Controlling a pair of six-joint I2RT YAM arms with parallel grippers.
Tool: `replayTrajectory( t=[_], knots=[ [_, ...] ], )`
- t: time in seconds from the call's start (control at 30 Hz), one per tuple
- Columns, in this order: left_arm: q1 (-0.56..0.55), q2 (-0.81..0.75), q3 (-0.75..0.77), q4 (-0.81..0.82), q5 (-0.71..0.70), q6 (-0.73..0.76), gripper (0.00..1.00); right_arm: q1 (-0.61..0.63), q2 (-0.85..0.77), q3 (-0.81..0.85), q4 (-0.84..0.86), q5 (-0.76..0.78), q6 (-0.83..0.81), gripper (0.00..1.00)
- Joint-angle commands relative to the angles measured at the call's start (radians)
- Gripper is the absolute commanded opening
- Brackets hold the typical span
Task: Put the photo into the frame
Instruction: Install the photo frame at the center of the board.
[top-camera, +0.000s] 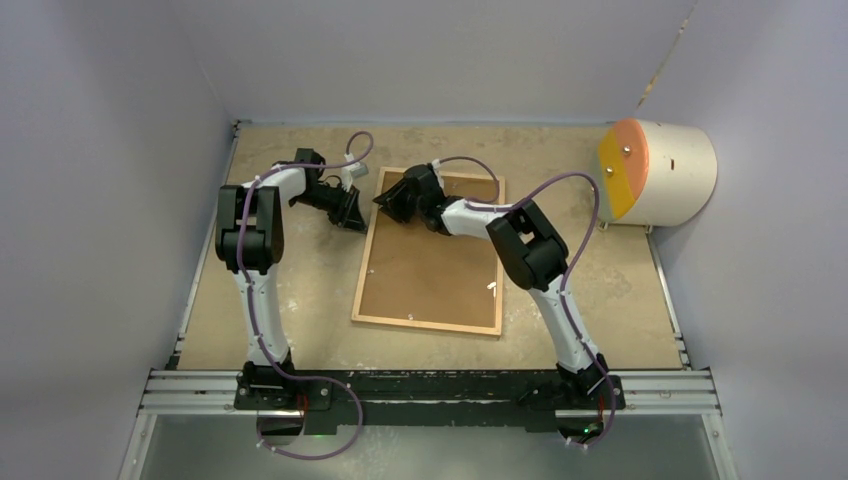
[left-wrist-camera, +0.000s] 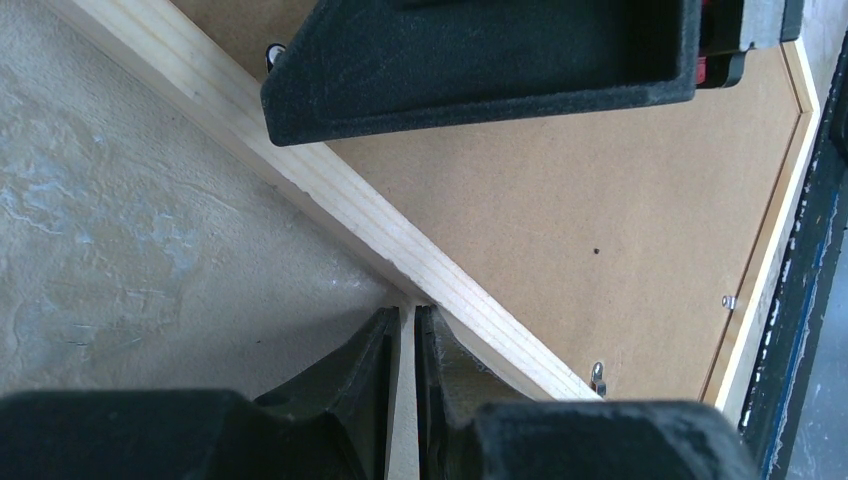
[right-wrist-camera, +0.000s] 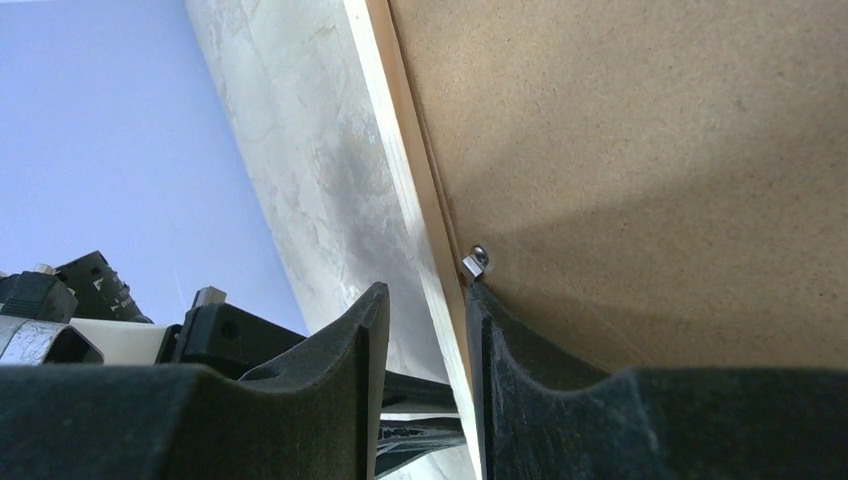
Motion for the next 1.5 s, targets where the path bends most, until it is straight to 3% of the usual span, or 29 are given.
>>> replayTrajectory(
  t=[0.0, 0.37, 0.6, 0.7, 0.87, 1.0, 1.23, 1.47],
  knots=[
    [-0.037, 0.0, -0.035, -0.016, -0.036, 0.035, 0.16, 0.019, 0.0, -0.005, -0.009, 0.072, 0.034, 0.36],
    [-0.037, 0.001, -0.035, -0.019, -0.034, 0.04, 0.16, 0.018, 0.015, 0.019, -0.032, 0.074, -0.001, 0.36],
    [-0.036, -0.019, -0.037, -0.04, -0.041, 0.054, 0.16, 0.016, -0.016, 0.013, 0.027, -0.002, -0.045, 0.38],
    [-0.023, -0.038, -0.032, -0.072, -0.049, 0.077, 0.17, 0.007, -0.099, -0.033, 0.021, -0.112, -0.1, 0.46],
    [0.009, -0.073, -0.028, -0.149, -0.08, 0.149, 0.21, -0.071, -0.324, -0.122, -0.13, -0.17, -0.293, 0.75],
    [-0.001, -0.142, -0.113, -0.144, -0.129, 0.196, 0.26, -0.199, -0.484, -0.225, -0.301, -0.13, -0.428, 0.98],
    [-0.047, -0.25, -0.296, -0.074, -0.252, 0.224, 0.28, -0.491, -0.636, -0.447, -0.382, -0.01, -0.547, 0.99],
    [-0.095, -0.307, -0.43, -0.016, -0.312, 0.228, 0.29, -0.534, -0.513, -0.428, -0.382, -0.033, -0.607, 0.99]
  ],
)
